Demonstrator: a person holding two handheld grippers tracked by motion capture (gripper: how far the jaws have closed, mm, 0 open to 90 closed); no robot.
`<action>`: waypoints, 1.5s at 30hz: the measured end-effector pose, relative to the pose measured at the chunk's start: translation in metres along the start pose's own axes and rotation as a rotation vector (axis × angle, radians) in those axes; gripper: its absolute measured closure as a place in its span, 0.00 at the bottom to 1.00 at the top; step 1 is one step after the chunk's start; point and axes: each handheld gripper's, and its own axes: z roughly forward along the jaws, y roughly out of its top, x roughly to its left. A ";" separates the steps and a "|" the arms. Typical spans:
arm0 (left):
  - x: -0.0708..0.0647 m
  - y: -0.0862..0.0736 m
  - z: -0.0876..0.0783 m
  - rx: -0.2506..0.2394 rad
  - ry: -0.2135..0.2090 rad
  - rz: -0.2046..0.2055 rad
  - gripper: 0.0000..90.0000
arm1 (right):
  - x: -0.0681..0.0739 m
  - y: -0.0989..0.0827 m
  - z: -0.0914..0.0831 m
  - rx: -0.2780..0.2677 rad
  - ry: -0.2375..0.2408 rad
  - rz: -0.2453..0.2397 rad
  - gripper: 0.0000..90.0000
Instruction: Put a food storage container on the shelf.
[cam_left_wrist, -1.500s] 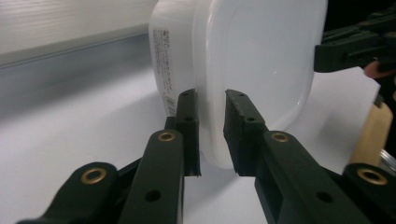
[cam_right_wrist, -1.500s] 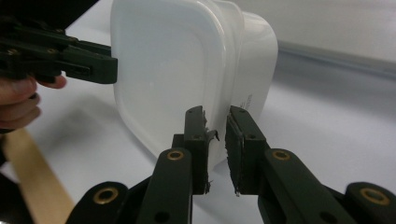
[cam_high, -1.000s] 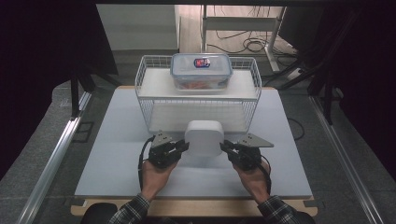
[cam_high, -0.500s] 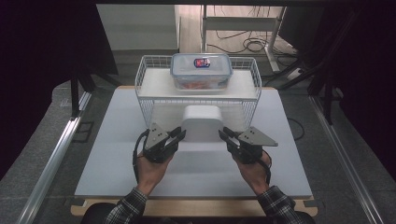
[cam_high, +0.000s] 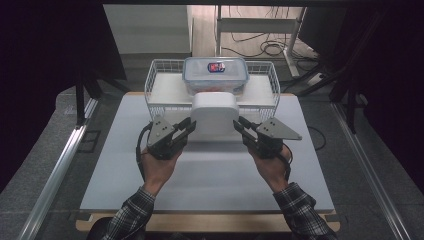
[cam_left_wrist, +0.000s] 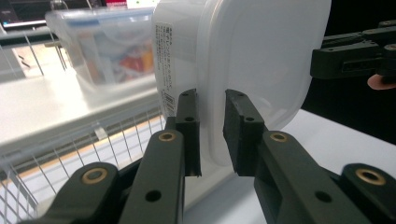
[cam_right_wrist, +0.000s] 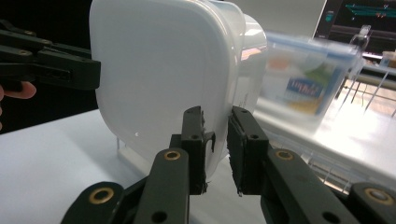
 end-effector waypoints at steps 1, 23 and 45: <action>0.001 0.003 0.000 -0.004 0.002 0.004 0.86 | -0.001 0.002 0.001 -0.004 0.002 -0.001 0.85; 0.021 0.055 0.012 -0.045 -0.003 0.004 0.86 | -0.022 0.059 0.015 -0.074 -0.056 -0.019 0.84; 0.045 0.086 0.034 -0.029 -0.017 -0.032 0.86 | -0.045 0.084 0.042 -0.065 -0.094 0.047 0.81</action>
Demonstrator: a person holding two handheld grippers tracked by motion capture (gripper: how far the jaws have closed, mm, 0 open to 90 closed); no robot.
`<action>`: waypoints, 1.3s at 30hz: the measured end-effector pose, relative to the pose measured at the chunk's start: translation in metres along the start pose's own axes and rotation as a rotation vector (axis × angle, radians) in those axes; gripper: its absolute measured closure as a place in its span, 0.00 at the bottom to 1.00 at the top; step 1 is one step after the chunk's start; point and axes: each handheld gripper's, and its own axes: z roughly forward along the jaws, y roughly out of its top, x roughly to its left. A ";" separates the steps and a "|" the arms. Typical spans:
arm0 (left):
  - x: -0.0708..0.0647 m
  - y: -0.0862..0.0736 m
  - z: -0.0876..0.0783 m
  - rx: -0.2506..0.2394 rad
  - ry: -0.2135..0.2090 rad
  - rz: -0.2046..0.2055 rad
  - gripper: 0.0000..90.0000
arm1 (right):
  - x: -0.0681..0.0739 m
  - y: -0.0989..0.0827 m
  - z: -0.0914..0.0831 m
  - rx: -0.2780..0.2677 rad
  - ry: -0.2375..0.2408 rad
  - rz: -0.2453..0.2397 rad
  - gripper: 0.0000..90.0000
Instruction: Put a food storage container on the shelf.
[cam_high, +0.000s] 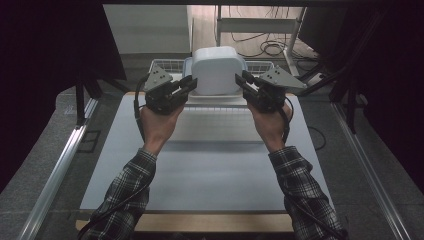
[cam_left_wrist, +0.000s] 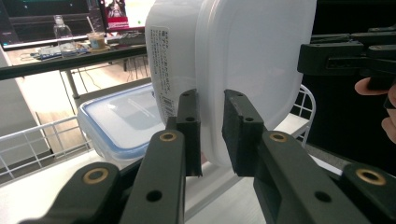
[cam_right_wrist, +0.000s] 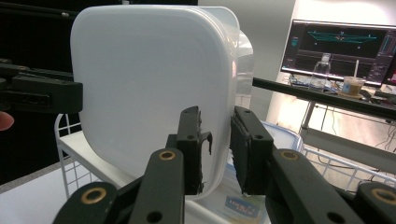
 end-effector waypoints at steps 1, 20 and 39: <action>0.001 0.001 0.001 0.000 -0.002 -0.006 0.86 | -0.001 0.000 0.001 0.003 -0.003 -0.001 0.81; 0.009 0.017 0.013 -0.016 0.002 -0.026 0.81 | -0.009 0.009 0.019 0.016 -0.018 0.040 0.72; 0.016 0.037 0.024 -0.036 0.027 -0.049 0.80 | -0.017 0.028 0.030 -0.005 -0.044 0.034 0.71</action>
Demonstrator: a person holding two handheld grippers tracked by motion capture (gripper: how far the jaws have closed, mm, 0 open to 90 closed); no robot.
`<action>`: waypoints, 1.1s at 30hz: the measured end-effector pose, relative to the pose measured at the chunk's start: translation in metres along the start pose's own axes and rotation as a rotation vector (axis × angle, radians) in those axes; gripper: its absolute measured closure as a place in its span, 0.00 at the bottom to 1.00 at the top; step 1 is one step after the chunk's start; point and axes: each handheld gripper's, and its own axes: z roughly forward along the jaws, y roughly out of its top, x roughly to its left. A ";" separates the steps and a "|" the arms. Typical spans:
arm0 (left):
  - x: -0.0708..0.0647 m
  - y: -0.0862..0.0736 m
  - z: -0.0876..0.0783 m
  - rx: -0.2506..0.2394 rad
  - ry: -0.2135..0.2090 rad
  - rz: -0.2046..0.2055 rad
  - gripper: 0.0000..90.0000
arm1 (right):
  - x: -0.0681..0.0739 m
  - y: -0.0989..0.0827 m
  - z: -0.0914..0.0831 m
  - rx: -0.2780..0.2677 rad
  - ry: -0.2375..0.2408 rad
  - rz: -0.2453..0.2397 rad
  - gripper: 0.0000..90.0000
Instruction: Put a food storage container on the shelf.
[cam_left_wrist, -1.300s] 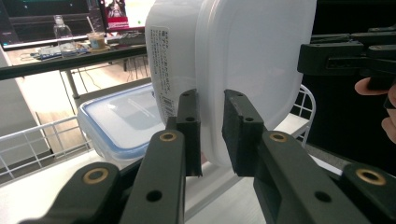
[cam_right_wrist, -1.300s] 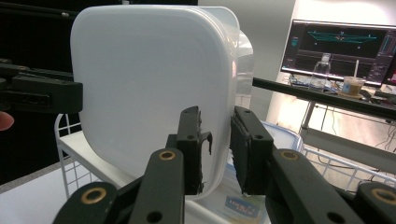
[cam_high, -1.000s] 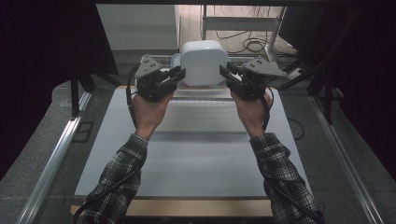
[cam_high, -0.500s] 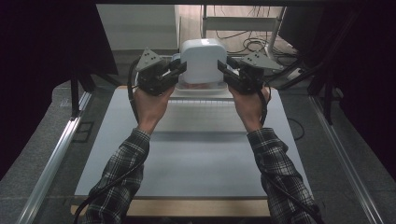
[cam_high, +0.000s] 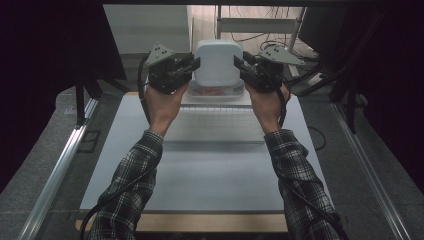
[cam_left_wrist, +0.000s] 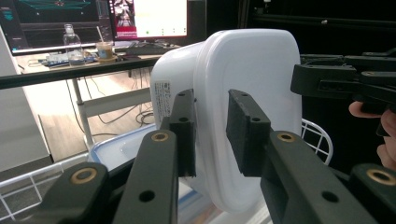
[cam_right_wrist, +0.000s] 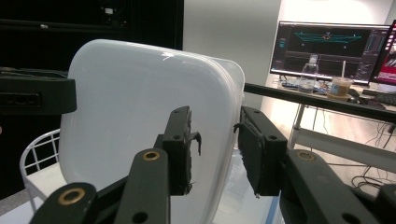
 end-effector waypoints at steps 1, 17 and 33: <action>0.001 0.001 0.001 -0.001 0.000 -0.004 0.80 | 0.000 0.001 0.001 -0.001 -0.001 0.000 0.71; 0.012 0.011 0.020 0.020 0.043 -0.019 0.82 | -0.009 0.008 0.024 0.019 -0.032 0.017 0.71; 0.013 0.010 0.039 0.093 0.060 -0.007 0.82 | -0.015 0.001 0.041 0.075 -0.063 0.011 0.70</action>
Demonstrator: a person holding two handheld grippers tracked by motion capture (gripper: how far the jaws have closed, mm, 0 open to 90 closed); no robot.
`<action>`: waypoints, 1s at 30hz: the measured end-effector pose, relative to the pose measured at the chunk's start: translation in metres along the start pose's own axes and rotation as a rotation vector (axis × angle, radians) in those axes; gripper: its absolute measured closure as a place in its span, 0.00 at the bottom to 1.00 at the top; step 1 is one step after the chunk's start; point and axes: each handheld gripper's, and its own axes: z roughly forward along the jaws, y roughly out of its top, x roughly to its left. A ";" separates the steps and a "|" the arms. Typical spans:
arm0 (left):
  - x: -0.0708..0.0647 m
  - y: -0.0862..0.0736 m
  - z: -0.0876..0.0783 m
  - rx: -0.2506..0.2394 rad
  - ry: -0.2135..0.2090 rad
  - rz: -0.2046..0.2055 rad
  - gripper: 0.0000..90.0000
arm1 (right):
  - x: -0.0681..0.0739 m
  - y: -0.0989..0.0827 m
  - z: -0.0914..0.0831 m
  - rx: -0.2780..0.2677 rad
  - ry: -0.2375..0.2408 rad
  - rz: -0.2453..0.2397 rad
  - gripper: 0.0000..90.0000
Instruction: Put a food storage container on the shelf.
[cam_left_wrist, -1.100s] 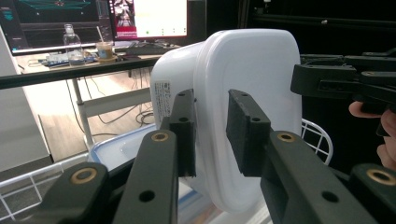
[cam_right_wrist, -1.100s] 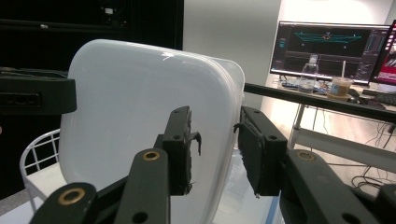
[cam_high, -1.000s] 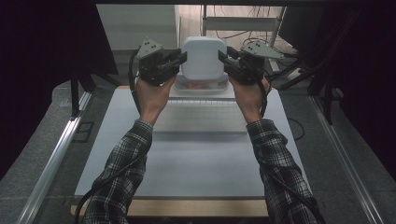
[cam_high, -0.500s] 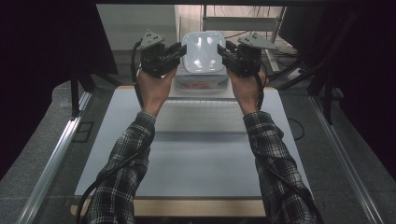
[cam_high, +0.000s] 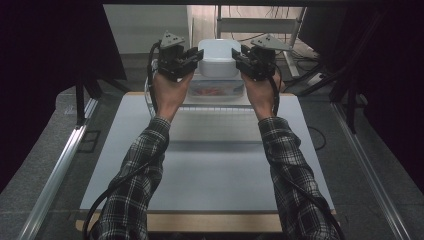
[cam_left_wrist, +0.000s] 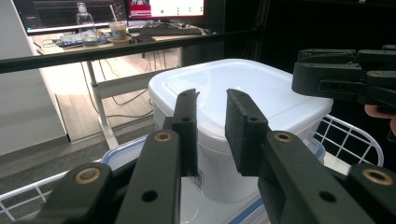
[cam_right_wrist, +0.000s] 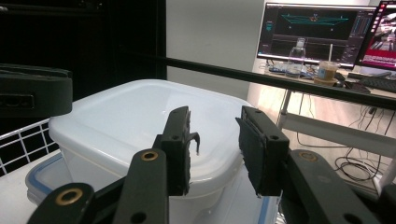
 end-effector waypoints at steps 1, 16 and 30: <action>0.000 0.000 -0.001 -0.004 0.001 0.002 0.81 | 0.000 0.000 0.000 -0.004 -0.002 0.001 0.70; -0.003 -0.015 -0.032 -0.088 -0.001 0.019 0.72 | 0.003 -0.004 -0.031 -0.071 0.055 -0.002 0.66; -0.014 -0.054 -0.047 -0.149 -0.052 0.024 0.61 | 0.016 -0.032 -0.054 -0.120 0.113 -0.004 0.59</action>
